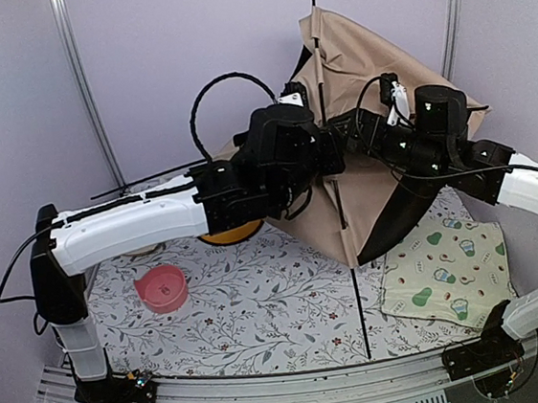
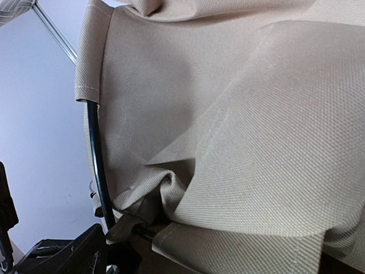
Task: Set up the pet tent
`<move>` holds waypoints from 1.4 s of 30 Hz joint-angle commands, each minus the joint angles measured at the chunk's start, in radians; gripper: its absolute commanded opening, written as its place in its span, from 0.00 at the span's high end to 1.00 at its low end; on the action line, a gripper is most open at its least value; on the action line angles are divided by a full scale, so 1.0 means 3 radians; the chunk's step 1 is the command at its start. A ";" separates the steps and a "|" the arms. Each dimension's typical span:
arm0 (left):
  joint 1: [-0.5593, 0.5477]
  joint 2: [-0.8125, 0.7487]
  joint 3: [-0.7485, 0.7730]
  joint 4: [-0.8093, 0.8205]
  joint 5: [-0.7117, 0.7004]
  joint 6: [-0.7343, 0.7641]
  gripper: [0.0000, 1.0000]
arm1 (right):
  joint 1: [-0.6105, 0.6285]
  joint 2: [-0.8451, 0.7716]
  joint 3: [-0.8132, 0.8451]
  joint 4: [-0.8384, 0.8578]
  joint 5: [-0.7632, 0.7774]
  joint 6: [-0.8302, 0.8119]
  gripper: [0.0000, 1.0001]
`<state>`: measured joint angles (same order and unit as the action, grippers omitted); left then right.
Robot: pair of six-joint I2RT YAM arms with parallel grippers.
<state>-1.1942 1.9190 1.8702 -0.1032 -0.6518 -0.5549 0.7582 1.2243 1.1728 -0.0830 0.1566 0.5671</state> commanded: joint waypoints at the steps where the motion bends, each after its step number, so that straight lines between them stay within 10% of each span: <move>1: -0.0040 -0.0158 -0.0230 0.0192 -0.0148 -0.0529 1.00 | 0.0004 0.0224 0.0099 -0.0284 -0.0185 -0.0193 0.03; 19: 0.0922 0.0727 -0.0236 0.0081 0.0957 -0.1413 1.00 | -0.0418 0.0526 0.0396 -0.0808 -0.0462 -0.0274 0.01; 29: 0.1091 0.0398 -0.0649 0.0592 0.1517 -0.0890 0.37 | -0.0586 0.0365 0.0391 -0.0829 -0.0279 -0.0378 0.01; 42: 0.1647 -0.1276 -0.2087 0.0277 0.1885 0.0347 0.19 | -0.0578 0.1054 0.0478 -0.0656 -0.0794 -0.0468 0.08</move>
<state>-0.8070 1.6588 1.3380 0.0547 -0.1398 -0.6304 0.5823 1.4498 1.2793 -0.3023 0.0055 0.4461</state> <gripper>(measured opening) 0.809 0.940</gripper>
